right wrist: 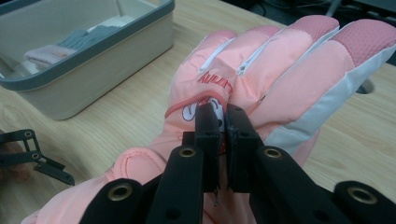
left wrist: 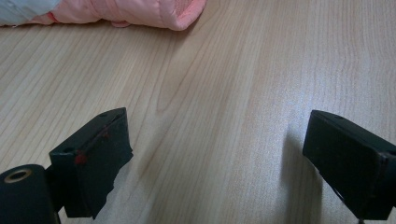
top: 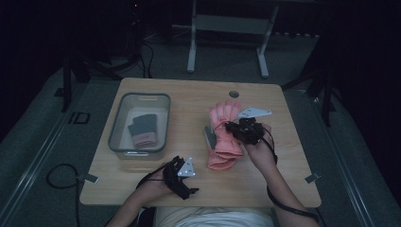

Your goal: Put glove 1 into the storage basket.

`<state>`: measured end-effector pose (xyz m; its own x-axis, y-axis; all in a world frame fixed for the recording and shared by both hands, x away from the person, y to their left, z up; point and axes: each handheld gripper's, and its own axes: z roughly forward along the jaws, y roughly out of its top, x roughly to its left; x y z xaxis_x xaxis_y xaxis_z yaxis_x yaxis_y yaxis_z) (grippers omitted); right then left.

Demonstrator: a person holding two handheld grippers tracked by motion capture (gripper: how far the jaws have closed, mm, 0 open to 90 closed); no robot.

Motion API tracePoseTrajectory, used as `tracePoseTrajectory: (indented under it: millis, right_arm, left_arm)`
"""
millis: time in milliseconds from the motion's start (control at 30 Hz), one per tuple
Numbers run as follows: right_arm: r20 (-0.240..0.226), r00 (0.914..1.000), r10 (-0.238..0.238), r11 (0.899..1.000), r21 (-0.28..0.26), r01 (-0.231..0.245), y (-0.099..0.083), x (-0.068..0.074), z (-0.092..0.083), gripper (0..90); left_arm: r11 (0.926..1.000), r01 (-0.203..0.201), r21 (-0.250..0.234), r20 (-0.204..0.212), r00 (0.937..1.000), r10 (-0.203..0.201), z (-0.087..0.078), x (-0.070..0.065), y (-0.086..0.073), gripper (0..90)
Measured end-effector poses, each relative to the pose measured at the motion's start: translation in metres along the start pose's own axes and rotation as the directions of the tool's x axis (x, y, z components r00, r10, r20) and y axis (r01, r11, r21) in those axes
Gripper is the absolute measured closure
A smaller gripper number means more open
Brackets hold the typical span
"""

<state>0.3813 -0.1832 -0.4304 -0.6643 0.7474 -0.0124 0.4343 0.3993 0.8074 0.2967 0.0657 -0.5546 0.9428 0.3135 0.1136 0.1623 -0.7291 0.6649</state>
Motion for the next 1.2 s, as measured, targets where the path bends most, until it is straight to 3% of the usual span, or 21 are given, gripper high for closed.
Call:
tracePoseTrajectory:
  millis: [300, 667, 767, 900, 1000, 1067, 1200]
  right_arm:
    - [-0.027, 0.9995, 0.02, 0.998, 0.057, -0.018, -0.017, 0.007, 0.027, 85.4]
    - [-0.022, 0.999, 0.038, 0.993, 0.111, -0.035, -0.038, -0.002, 0.048, 83.2]
    - [-0.029, 0.9989, 0.037, 0.993, 0.114, -0.034, -0.041, -0.002, 0.053, 79.3]
    - [-0.044, 0.9985, 0.033, 0.996, 0.088, -0.029, -0.039, -0.003, 0.052, 66.6]
    - [-0.043, 0.999, 0.009, 0.997, 0.078, -0.006, -0.034, -0.004, 0.047, 60.2]
    - [-0.034, 0.9994, 0.003, 0.998, 0.059, -0.001, -0.03, -0.005, 0.04, 57.2]
    - [-0.028, 0.9995, -0.013, 1.0, 0.024, 0.014, -0.024, -0.01, 0.025, 57.2]
  left_arm:
    - [1.0, 0.0, 0.001, 0.001, 1.0, 0.0, 0.0, 0.0, 0.0, 7.3]
    - [1.0, -0.002, 0.005, 0.001, 1.0, 0.002, 0.001, 0.0, 0.0, 7.3]
    - [1.0, 0.003, 0.007, -0.008, 1.0, -0.003, 0.001, -0.001, 0.0, 7.3]
    - [0.9998, 0.019, 0.01, -0.031, 0.9993, -0.019, 0.001, 0.0, 0.002, 7.3]
    - [0.9984, 0.056, 0.0, -0.045, 0.9974, -0.056, -0.001, 0.002, 0.005, 7.3]
    - [0.9928, 0.12, -0.003, -0.037, 0.9921, -0.12, -0.005, 0.005, 0.008, 7.3]
    - [0.9802, 0.177, -0.089, -0.089, 0.9787, -0.185, -0.021, 0.009, 0.019, 7.8]
